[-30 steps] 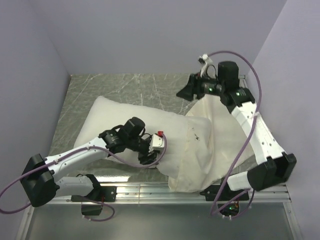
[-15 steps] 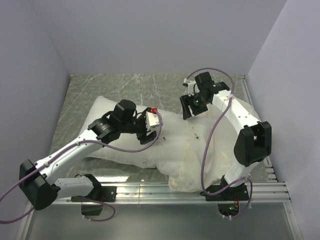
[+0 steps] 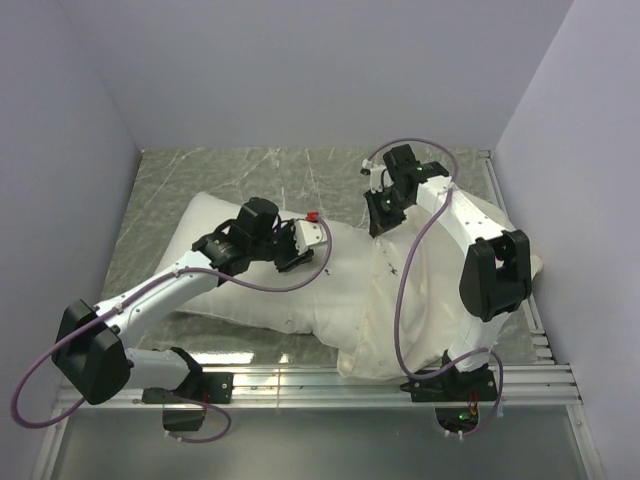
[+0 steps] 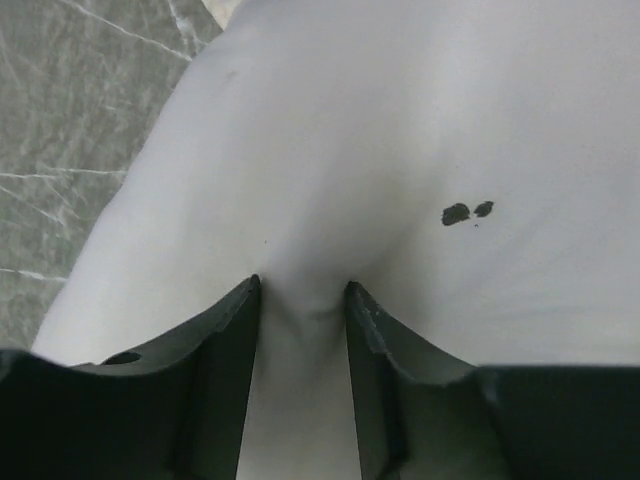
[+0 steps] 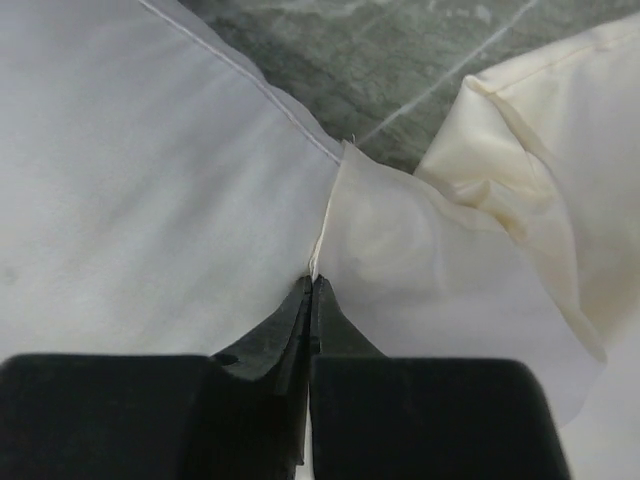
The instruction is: Put the pillow into the pillowcase
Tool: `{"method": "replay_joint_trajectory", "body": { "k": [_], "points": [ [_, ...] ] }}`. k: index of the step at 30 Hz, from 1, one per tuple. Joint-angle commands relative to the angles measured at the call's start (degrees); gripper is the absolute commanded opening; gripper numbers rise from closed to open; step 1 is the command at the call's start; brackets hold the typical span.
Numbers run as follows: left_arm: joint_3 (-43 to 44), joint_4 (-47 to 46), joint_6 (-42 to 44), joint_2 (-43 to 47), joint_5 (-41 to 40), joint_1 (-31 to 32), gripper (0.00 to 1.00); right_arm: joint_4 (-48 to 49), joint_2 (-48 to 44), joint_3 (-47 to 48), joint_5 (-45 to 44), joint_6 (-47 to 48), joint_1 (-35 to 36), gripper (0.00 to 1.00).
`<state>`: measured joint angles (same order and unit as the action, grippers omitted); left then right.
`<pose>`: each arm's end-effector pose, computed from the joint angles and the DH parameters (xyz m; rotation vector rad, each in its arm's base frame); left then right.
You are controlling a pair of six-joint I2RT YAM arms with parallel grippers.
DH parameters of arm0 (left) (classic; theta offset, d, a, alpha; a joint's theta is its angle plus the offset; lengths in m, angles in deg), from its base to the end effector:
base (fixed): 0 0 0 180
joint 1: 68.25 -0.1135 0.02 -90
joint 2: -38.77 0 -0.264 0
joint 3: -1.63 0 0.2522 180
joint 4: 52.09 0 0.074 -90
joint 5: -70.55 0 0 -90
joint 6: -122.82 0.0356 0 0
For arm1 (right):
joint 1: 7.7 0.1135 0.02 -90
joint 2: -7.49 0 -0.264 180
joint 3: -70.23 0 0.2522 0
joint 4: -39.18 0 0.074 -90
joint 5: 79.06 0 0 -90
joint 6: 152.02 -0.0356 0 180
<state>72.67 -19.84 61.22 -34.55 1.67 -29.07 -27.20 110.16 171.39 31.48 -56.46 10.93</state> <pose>0.2125 -0.1897 0.2956 1.3778 1.6781 -0.5078 0.3470 0.1302 0.2650 -0.6708 2.6662 0.5557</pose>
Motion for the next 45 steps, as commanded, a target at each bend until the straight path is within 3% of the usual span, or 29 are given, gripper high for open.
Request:
{"method": "replay_joint_trajectory", "body": {
  "k": [1,5,8,19,22,28,32,34,38,42,45],
  "points": [
    [-1.46,-3.27,1.22,-1.38,1.72,-0.24,0.38,2.96,-0.28,4.01,5.38,-2.65,2.27,0.0],
    [-0.41,-5.29,2.09,-3.32,9.71,-0.24,0.11,6.64,-2.56,5.5,10.75,-5.47,8.32,0.0],
    [0.81,-7.49,2.1,-4.11,13.23,-0.24,0.0,10.33,-1.69,8.57,12.16,-9.51,12.99,0.0],
    [-0.14,-10.74,0.08,0.45,11.23,-0.94,0.0,27.39,4.02,20.35,12.87,-29.02,15.29,0.0],
    [-1.46,-10.75,-0.98,2.12,10.6,-2.78,0.0,27.66,4.55,20.89,9.44,-27.02,16.17,0.0],
    [-3.75,-10.22,-1.24,2.92,11.83,-4.64,0.0,27.22,3.85,12.02,4.87,-23.23,16.26,0.0],
    [-4.89,-16.97,-5.88,1.87,11.4,-4.73,0.0,33.08,3.67,13.85,13.11,-30.24,17.3,0.0],
    [-2.09,-18.04,-8.7,-0.94,10.52,-4.81,0.0,37.91,3.59,13.59,22.38,-38.64,18.62,0.0],
    [0.64,-21.2,-10.12,-3.32,9.2,-5.43,0.0,54.62,2.97,9.54,25.26,-49.33,20.13,0.0],
    [-1.63,-23.48,-14.77,-3.93,5.17,-7.88,0.0,49.98,8.32,16.4,21.13,-45.38,18.11,0.0],
    [-3.83,-27.25,-18.46,-5.07,-0.72,-10.35,0.0,50.24,13.07,18.78,24.28,-46.08,17.67,0.0]
  ]
}}
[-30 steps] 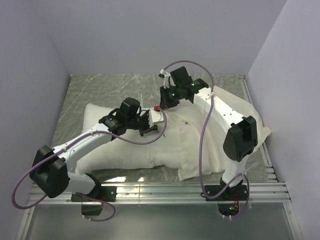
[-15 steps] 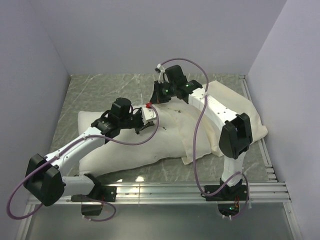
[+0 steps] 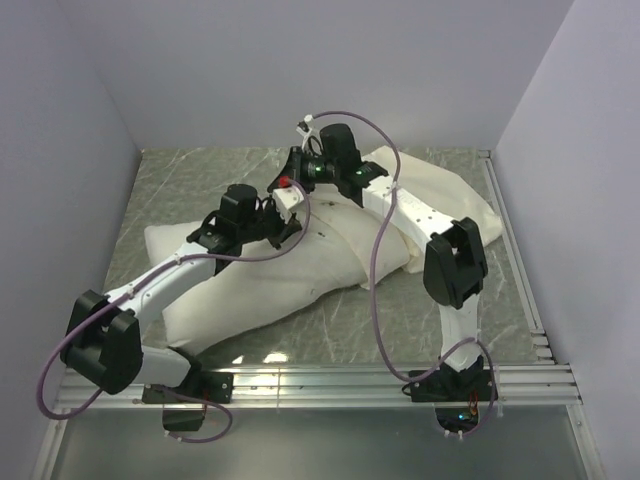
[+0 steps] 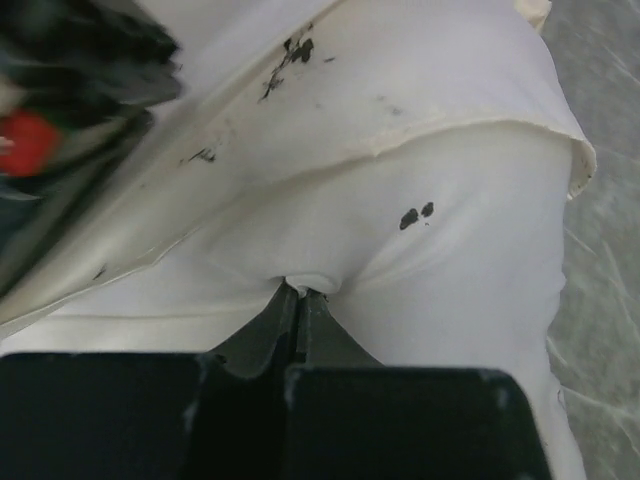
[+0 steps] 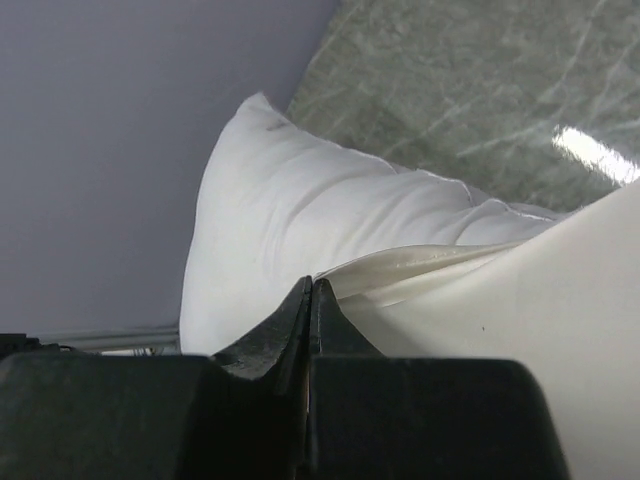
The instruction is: Put the pillow into the pillowcase
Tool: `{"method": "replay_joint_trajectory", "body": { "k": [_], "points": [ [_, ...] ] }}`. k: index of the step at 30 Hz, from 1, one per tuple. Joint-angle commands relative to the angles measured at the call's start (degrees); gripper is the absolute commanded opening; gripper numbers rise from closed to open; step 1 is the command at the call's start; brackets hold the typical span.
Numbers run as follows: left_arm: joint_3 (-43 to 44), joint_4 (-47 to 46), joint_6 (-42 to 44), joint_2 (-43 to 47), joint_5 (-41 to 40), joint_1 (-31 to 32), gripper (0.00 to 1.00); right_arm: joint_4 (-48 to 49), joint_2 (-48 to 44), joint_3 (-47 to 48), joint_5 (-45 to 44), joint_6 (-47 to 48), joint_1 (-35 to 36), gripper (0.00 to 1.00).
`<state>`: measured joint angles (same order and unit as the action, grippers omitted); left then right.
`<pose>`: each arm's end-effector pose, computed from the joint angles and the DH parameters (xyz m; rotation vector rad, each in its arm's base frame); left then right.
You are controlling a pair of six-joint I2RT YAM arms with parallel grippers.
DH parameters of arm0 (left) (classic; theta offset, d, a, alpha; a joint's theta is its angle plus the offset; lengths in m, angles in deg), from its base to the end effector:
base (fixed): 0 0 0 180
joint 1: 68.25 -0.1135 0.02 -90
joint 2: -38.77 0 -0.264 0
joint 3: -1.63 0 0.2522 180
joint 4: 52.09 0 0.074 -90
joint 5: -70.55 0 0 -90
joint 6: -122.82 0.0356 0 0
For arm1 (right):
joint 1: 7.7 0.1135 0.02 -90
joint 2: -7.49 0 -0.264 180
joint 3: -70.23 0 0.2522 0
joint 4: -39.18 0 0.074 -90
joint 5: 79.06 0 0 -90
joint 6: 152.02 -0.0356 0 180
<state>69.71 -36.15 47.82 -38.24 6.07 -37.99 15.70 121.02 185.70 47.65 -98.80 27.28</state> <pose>0.2567 -0.1675 0.2870 1.0322 1.7275 -0.6159 0.3752 0.2885 0.3264 -0.4418 2.1112 1.4046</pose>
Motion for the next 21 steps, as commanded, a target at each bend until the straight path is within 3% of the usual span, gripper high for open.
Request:
{"method": "replay_joint_trajectory", "body": {
  "k": [1,2,3,6,7,9,11,12,14,15,18,19,20,21],
  "points": [
    [-1.15,-11.75,-7.07,-1.73,-8.17,-2.82,0.0,7.69,2.74,4.11,8.29,-3.31,1.23,0.0],
    [-1.24,-12.45,-8.23,-2.26,-9.42,-3.62,0.0,7.08,3.09,4.02,8.64,-2.87,1.23,0.01],
    [-0.37,-12.63,-10.5,-3.57,-10.57,-5.28,0.0,6.12,4.05,5.07,9.08,-1.47,0.71,0.23],
    [1.91,-10.88,-11.84,-5.95,-10.84,-7.23,0.0,1.2,2.75,4.12,8.04,2.83,-1.4,0.57],
    [2.1,-10.7,-11.49,-6.04,-10.49,-7.76,0.0,0.67,-0.39,1.24,7.51,3.89,-3.67,0.75],
    [2.27,-10.09,-11.14,-5.69,-7.6,-8.2,0.01,-1.09,-6.97,-2.29,6.01,7.39,-5.97,0.77],
    [2.63,-7.46,-8.95,-4.03,-3.22,-8.2,0.19,-4.32,-12.08,-7.39,5.31,10.04,-9.38,0.77],
    [2.8,-5.45,-7.46,-3.15,-1.63,-8.11,0.35,-6.09,-17.07,-10.36,4.35,13.62,-10.36,0.77],
    [3.33,-2.98,-5.7,-0.35,-0.21,-7.76,0.47,-12.24,-22.45,-14.06,1.72,18.03,-12.29,0.77],
    [3.42,-2.36,-4.12,0.63,-0.9,-7.24,0.59,-14.26,-27.7,-16.09,-0.13,23.36,-12.57,0.77],
    [5.17,4.05,0.0,3.44,-3.01,-6.27,0.66,-21.04,-37.03,-26.36,-10.93,33.57,-12.57,0.76],
    [5.61,5.81,1.07,4.06,-3.89,-5.74,0.73,-21.92,-38.98,-32.13,-14.96,35.26,-12.4,0.76],
    [6.66,9.13,2.12,4.76,-4.68,-5.22,0.99,-23.32,-40.57,-34.89,-17.35,38.67,-12.13,0.76],
    [7.28,11.43,4.14,5.11,-5.04,-3.91,0.99,-23.68,-42.5,-37.35,-19.29,39.58,-11.87,0.76]
  ]
}}
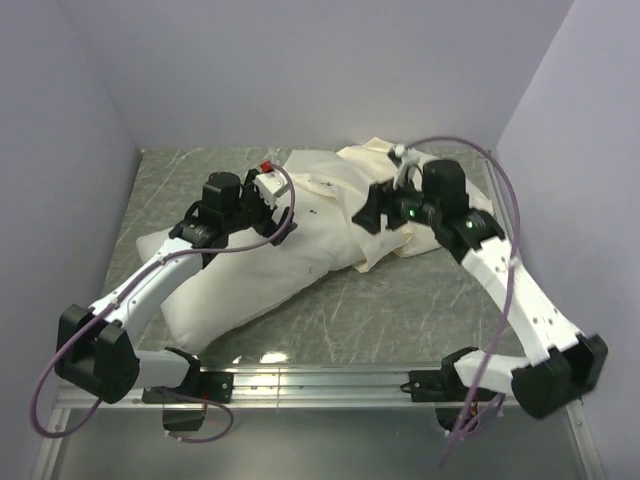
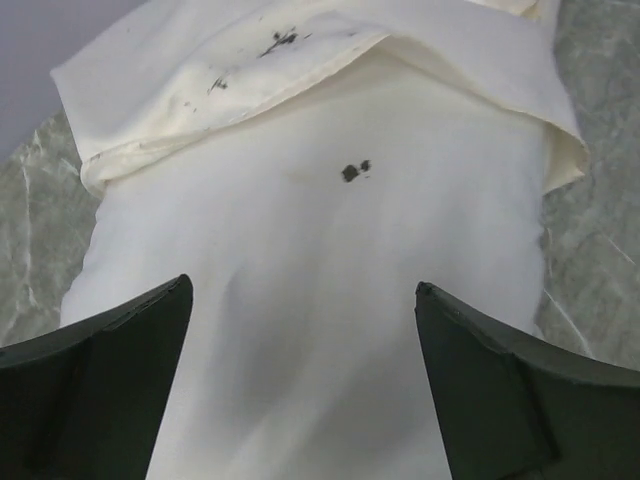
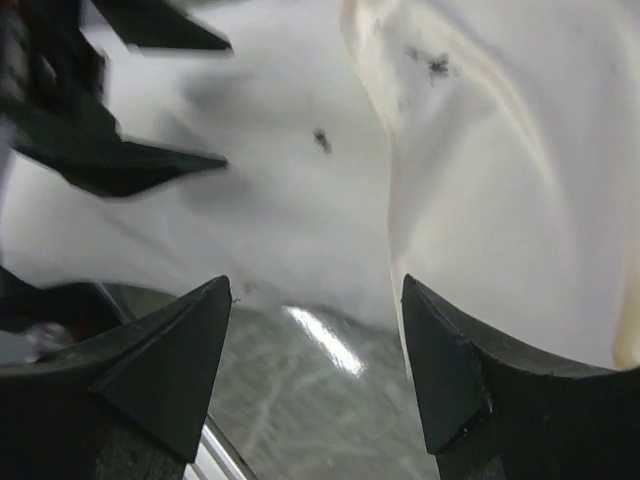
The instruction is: Put the pillow into the pillowcase
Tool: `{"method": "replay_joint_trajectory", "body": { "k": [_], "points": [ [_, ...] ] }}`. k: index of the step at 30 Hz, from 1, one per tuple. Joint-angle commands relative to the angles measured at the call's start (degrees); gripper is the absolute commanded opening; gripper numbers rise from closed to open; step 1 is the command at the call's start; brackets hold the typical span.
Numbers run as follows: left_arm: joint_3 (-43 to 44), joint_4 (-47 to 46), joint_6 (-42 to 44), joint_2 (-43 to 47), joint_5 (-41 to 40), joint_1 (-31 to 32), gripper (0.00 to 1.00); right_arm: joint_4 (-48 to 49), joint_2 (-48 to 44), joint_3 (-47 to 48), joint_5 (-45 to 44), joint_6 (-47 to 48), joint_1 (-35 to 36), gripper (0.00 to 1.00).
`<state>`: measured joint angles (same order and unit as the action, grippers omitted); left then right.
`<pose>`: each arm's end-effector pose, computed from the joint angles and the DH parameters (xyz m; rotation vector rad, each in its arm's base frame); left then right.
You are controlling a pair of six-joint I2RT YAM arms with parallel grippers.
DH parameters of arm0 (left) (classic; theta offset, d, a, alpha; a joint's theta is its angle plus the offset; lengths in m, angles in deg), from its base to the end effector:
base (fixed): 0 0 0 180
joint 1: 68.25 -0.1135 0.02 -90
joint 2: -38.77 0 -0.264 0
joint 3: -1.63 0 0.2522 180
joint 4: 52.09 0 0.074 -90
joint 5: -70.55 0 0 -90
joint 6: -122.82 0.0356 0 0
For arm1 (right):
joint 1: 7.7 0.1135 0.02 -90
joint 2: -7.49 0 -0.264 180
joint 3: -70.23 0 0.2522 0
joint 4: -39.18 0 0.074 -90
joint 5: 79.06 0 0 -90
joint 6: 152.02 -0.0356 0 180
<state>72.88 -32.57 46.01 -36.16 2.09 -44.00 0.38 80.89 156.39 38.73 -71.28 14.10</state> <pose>0.2695 -0.1357 0.3100 0.8635 1.7807 -0.4965 0.2588 0.1214 0.3759 -0.5372 1.9977 0.8290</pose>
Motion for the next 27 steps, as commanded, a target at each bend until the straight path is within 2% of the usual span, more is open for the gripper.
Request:
{"method": "replay_joint_trajectory", "body": {
  "k": [1,3,4,6,9,11,14,15,16,18,20,21,26,27],
  "points": [
    [4.73,10.04,7.36,3.3,-0.37,2.73,0.99,-8.8,-3.0,-12.42,-11.78,12.68,1.57,0.78],
    [3.86,12.53,8.61,5.05,0.35,5.43,0.99,-8.54,-2.31,-16.05,-15.04,13.03,2.1,0.79],
    [2.63,11.65,8.26,6.02,-4.01,7.37,0.99,-8.36,-1.35,-18.24,-15.66,12.95,2.45,0.8],
    [-1.76,9.11,8.87,8.66,-7.29,12.72,0.99,-6.7,2.24,-19.4,-16.02,11.73,2.81,0.8],
    [-6.77,5.15,7.82,10.07,-15.19,18.88,0.99,-3.89,7.08,-18.18,-15.92,9.35,3.6,0.79],
    [-8.96,3.91,7.12,10.16,-18.1,20.22,0.99,-0.99,9.72,-17.91,-16.98,6.54,3.69,0.76],
    [-11.6,1.01,5.62,9.81,-21.09,21.45,0.99,1.48,12.1,-17.47,-18.47,4.87,3.86,0.63],
    [-12.22,0.23,4.92,9.64,-21.36,21.71,0.99,2.09,12.28,-17.64,-18.91,4.43,3.86,0.54],
    [-12.75,-1.17,4.31,9.46,-21.36,21.89,0.99,3.05,12.2,-17.73,-18.65,4.16,3.86,0.49],
    [-13.64,-2.15,3.51,8.76,-21.36,22.15,0.99,3.5,11.33,-17.73,-17.17,3.28,3.77,0.46],
    [-13.46,-2.59,2.72,7.53,-21.45,22.16,0.99,3.86,9.4,-17.82,-14.0,2.67,4.12,0.5],
    [-13.29,-2.77,1.76,7.09,-21.02,22.24,0.99,3.94,8.95,-17.82,-13.99,2.58,4.56,0.56],
    [-12.06,-2.42,-0.53,2.78,-19.34,22.51,0.99,3.51,12.36,-16.07,-13.38,3.01,5.0,0.63],
    [-11.97,-2.59,-0.97,2.17,-19.43,22.51,0.99,3.59,12.81,-15.98,-12.94,3.02,4.92,0.61]
  ]
}}
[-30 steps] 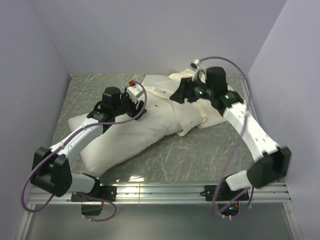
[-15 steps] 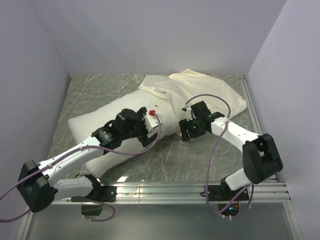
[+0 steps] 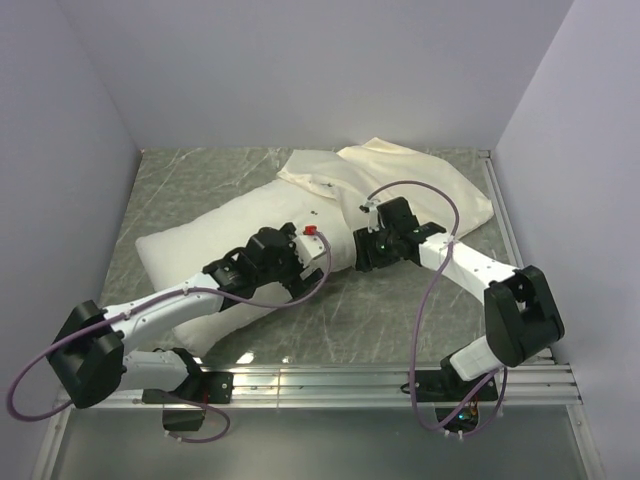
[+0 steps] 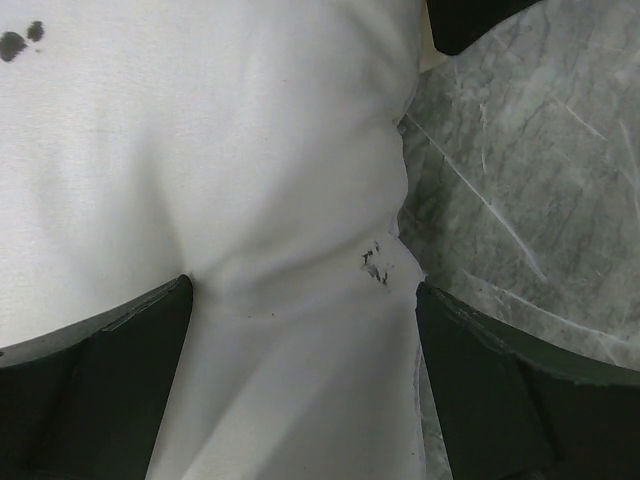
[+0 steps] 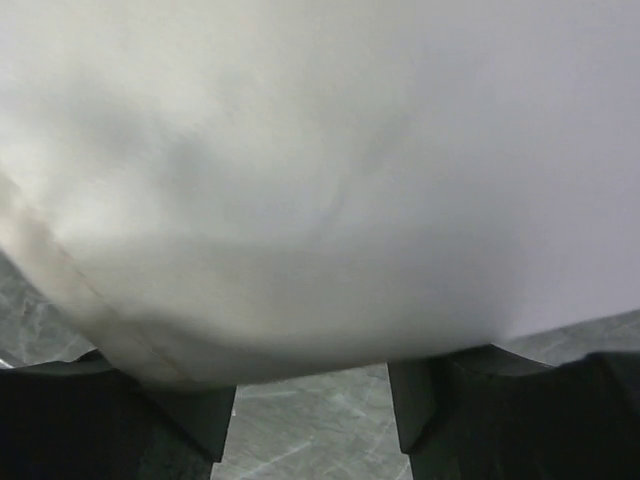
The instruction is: Put the pillow into the pillowcase
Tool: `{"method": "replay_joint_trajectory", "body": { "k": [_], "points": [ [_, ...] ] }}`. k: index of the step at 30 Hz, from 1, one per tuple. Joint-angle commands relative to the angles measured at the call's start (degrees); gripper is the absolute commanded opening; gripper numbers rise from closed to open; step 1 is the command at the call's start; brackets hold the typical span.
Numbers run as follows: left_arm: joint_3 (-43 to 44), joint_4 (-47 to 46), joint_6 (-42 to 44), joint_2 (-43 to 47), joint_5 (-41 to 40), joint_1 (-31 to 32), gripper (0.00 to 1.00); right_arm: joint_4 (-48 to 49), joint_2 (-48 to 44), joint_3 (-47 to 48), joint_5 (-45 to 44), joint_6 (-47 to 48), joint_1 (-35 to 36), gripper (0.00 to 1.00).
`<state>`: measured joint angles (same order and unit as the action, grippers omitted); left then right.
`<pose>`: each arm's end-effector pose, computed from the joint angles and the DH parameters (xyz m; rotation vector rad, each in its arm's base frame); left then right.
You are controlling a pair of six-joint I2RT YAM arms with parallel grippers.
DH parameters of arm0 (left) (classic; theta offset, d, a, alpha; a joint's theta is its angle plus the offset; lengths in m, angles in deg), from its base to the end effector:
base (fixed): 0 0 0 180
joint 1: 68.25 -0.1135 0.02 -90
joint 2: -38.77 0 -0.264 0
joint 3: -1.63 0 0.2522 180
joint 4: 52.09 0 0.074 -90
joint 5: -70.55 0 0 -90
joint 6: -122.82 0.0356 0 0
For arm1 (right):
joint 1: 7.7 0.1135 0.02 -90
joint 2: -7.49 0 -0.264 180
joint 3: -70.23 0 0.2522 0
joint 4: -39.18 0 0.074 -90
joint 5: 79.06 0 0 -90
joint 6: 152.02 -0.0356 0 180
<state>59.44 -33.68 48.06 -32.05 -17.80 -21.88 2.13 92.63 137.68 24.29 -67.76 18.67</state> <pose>0.1873 -0.1980 0.2489 1.1103 1.8284 -0.3516 0.2657 0.1409 0.2112 -0.5534 2.5075 0.5141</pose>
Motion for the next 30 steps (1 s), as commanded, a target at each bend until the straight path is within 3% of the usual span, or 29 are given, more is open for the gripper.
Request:
{"method": "replay_joint_trajectory", "body": {
  "k": [1,2,3,4,5,8,12,16,17,22,26,30],
  "points": [
    [1.3,-1.83,-3.03,-3.08,0.37,0.48,0.99,2.97,1.25,2.39,1.94,-0.59,0.35,0.53],
    [1.21,-2.79,-3.46,-3.7,-0.15,0.39,0.99,3.51,1.25,1.95,1.86,-0.68,0.44,0.42],
    [0.95,-3.41,-3.73,-4.23,-0.68,0.48,0.99,3.95,1.25,1.86,1.34,-0.77,0.52,0.17],
    [0.69,-3.85,-4.17,-5.45,-1.38,0.39,0.97,4.3,1.08,1.86,1.07,-0.94,0.7,0.06],
    [0.68,-4.2,-4.61,-5.9,-1.47,0.39,0.94,4.22,0.9,2.03,1.16,-1.12,0.7,0.0],
    [2.08,-6.14,-6.36,-8.62,-1.48,0.39,0.73,3.6,-0.85,2.91,2.99,-0.68,0.87,0.0],
    [6.56,-8.77,-9.87,-11.0,-1.47,-1.18,0.0,3.43,-5.51,3.96,10.27,0.9,2.1,0.0],
    [16.47,-8.34,-15.15,-13.8,-0.33,-5.84,0.0,0.28,-8.67,7.38,16.7,5.2,5.44,0.0],
    [18.24,-7.99,-20.03,-14.16,-0.16,-8.29,0.0,-0.35,-9.11,8.52,17.67,5.21,6.84,0.0],
    [29.05,-7.11,-28.86,-16.01,3.44,-14.37,0.0,-4.22,-7.89,19.42,25.4,8.03,9.4,0.0],
    [33.29,-6.49,-33.07,-17.41,4.68,-15.52,0.0,-3.61,-5.17,25.32,39.17,4.43,12.03,0.0],
    [30.84,-7.1,-36.33,-17.94,6.08,-15.61,0.0,-0.8,-4.9,20.85,42.64,3.19,12.22,0.0]
  ]
}}
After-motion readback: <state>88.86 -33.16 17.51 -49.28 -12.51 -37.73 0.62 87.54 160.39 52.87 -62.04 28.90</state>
